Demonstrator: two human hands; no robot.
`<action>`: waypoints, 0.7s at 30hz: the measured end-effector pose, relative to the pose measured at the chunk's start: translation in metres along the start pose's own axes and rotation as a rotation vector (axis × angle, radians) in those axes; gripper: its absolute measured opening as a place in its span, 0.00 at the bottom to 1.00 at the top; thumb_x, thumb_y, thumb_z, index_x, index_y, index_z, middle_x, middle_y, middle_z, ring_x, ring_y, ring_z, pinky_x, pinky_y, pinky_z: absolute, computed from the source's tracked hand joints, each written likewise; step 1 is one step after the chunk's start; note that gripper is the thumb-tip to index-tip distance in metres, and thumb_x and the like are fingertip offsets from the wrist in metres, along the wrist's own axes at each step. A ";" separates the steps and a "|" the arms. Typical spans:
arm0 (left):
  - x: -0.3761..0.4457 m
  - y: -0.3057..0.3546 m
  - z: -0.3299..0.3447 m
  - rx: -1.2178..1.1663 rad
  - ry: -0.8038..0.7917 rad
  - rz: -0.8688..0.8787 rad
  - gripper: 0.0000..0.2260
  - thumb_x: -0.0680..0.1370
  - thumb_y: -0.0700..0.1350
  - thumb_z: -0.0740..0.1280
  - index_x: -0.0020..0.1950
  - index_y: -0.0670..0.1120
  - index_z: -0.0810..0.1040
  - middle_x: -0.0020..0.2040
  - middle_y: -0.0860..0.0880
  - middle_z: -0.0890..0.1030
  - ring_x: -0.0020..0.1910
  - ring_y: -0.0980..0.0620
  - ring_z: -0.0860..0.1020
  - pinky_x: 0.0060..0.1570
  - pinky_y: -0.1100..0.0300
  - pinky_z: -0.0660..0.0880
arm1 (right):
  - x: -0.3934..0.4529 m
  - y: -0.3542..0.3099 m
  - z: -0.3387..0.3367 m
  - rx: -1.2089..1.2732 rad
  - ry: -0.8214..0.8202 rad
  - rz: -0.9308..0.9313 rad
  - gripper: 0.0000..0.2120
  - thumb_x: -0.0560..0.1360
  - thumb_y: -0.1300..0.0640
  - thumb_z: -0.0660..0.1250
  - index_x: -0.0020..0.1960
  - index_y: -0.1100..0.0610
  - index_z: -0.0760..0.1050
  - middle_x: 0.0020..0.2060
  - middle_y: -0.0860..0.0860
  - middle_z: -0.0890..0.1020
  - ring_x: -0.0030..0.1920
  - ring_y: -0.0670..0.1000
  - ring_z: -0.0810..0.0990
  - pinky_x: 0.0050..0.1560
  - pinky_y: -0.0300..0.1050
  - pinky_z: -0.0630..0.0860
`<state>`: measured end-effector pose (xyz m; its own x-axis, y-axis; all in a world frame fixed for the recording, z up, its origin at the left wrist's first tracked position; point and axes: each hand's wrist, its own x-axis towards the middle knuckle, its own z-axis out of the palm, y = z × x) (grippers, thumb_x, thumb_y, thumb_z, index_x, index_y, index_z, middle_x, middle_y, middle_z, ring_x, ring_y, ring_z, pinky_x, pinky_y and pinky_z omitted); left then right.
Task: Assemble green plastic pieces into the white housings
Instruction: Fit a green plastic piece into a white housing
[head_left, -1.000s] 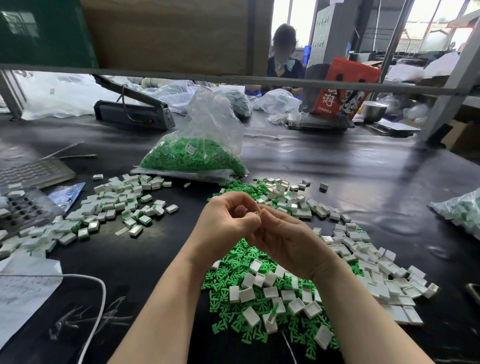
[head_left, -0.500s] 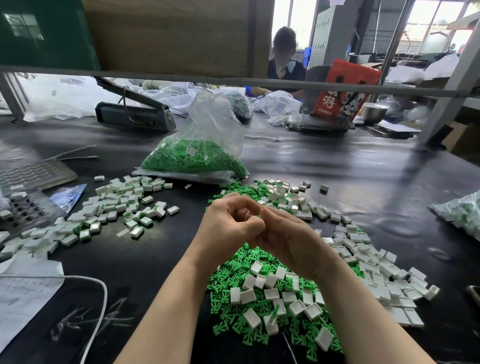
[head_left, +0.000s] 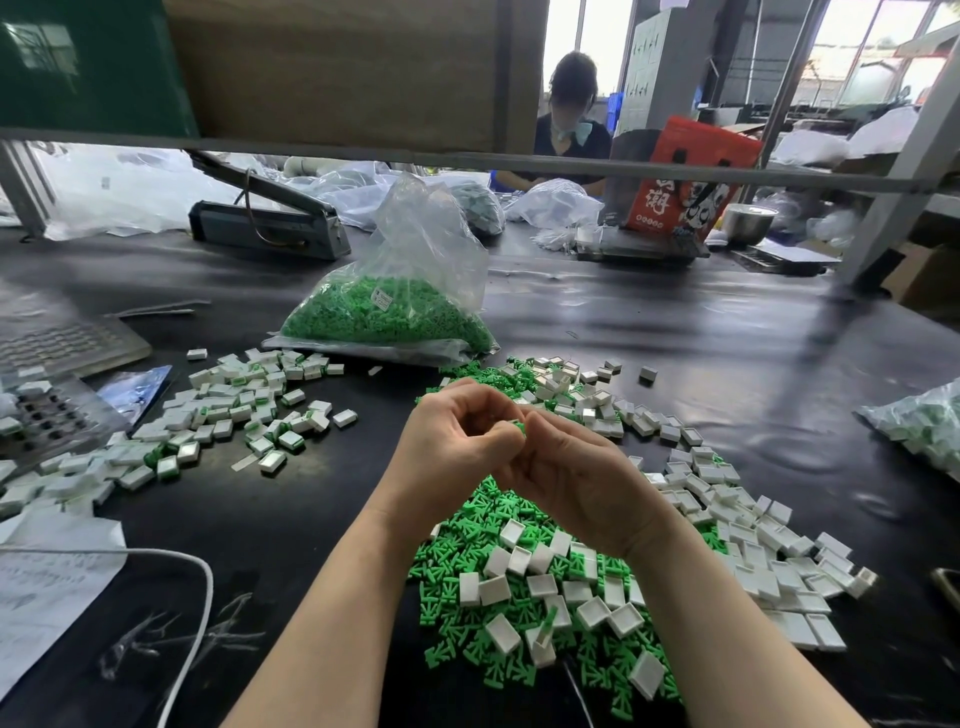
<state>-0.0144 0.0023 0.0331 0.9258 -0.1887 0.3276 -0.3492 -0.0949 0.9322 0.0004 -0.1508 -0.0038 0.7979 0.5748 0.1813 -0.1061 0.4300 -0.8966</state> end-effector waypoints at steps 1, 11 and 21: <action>0.000 0.001 0.000 0.004 0.003 0.005 0.09 0.72 0.28 0.64 0.37 0.39 0.77 0.36 0.43 0.74 0.23 0.54 0.76 0.23 0.68 0.69 | 0.000 0.000 0.000 -0.001 0.001 0.001 0.30 0.74 0.47 0.72 0.64 0.69 0.71 0.42 0.57 0.77 0.44 0.51 0.77 0.53 0.42 0.75; 0.001 -0.001 0.001 -0.010 0.036 0.020 0.02 0.66 0.38 0.66 0.34 0.42 0.78 0.38 0.48 0.72 0.28 0.45 0.77 0.23 0.67 0.69 | 0.003 0.001 0.002 -0.007 0.030 -0.012 0.30 0.74 0.48 0.72 0.63 0.70 0.70 0.54 0.62 0.67 0.52 0.56 0.69 0.55 0.43 0.72; 0.002 -0.009 -0.001 0.003 -0.001 0.003 0.05 0.68 0.41 0.65 0.39 0.42 0.79 0.39 0.48 0.74 0.28 0.50 0.77 0.29 0.65 0.72 | -0.001 -0.002 0.003 -0.143 0.098 0.000 0.23 0.73 0.43 0.70 0.54 0.63 0.77 0.40 0.57 0.78 0.43 0.53 0.76 0.52 0.47 0.71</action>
<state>-0.0093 0.0039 0.0257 0.9244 -0.1898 0.3307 -0.3528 -0.0968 0.9307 -0.0017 -0.1497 -0.0008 0.8526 0.5012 0.1476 -0.0258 0.3226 -0.9462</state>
